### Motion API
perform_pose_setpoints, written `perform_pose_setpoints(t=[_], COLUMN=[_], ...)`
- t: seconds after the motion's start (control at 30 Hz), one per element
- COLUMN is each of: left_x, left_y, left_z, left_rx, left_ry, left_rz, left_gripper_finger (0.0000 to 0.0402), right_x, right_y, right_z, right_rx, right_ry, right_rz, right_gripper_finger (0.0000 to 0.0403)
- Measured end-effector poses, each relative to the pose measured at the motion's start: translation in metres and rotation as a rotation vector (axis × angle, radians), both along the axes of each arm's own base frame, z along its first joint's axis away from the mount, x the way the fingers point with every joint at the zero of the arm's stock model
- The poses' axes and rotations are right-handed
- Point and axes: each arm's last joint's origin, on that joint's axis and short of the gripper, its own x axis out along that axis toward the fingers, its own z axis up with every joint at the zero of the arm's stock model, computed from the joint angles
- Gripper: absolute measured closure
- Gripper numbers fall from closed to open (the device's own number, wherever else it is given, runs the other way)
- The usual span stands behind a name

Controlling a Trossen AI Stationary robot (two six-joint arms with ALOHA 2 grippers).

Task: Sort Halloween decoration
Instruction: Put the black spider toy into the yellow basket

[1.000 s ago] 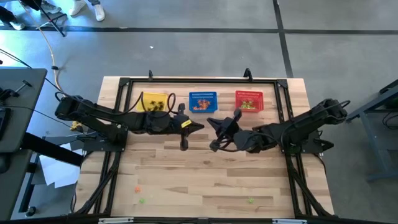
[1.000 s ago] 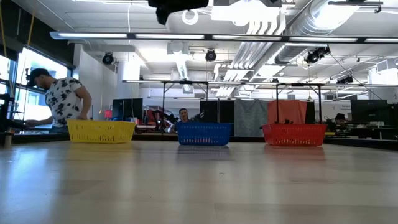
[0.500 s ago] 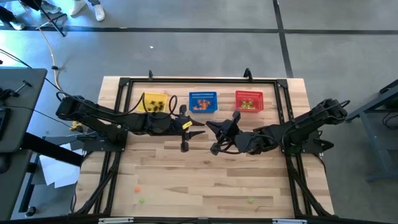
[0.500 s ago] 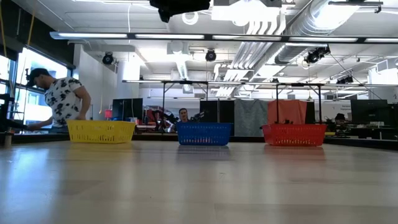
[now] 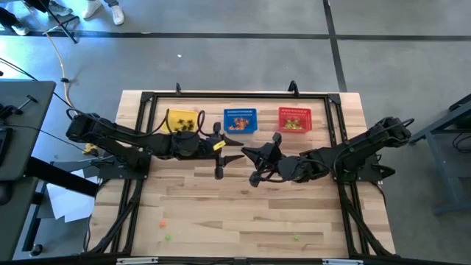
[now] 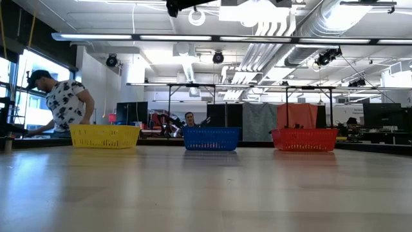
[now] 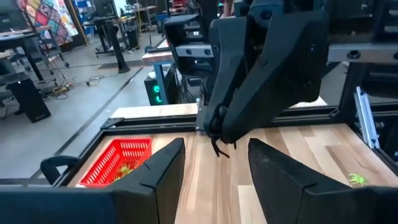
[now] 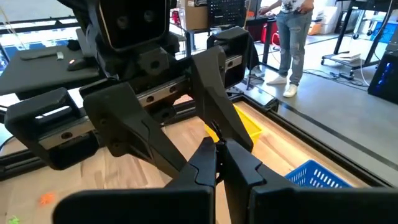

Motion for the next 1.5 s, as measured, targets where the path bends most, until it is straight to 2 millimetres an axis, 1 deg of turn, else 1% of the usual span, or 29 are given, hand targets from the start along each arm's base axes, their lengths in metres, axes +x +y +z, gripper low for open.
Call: perform_pose_setpoints(t=[0.33, 0.47, 0.73, 0.83, 1.1, 1.5], left_x=[0.000, 0.000, 0.000, 0.000, -0.001, -0.001], left_y=[0.000, 0.000, 0.000, 0.000, -0.001, -0.001], left_z=[0.000, 0.000, -0.001, -0.001, 0.001, 0.002], left_rx=[-0.062, -0.062, -0.062, -0.062, -0.062, -0.063], left_ry=[-0.009, -0.007, -0.003, -0.003, -0.008, -0.012], left_rz=[-0.003, -0.003, -0.002, -0.002, -0.003, -0.003], left_gripper_finger=[0.0236, 0.0236, 0.0236, 0.0241, 0.0278, 0.0269], right_x=[0.001, 0.006, 0.015, 0.015, 0.016, 0.017], right_y=[0.000, 0.000, -0.006, -0.007, -0.006, -0.006], right_z=[0.001, -0.003, -0.011, -0.011, -0.007, -0.003], right_rx=[-0.002, -0.006, -0.008, -0.008, -0.049, -0.066], right_ry=[-0.010, -0.011, -0.002, -0.003, -0.020, -0.052], right_rz=[0.005, 0.004, -0.014, -0.019, -0.010, -0.009], right_gripper_finger=[0.0402, 0.0402, 0.0402, 0.0402, 0.0402, 0.0402])
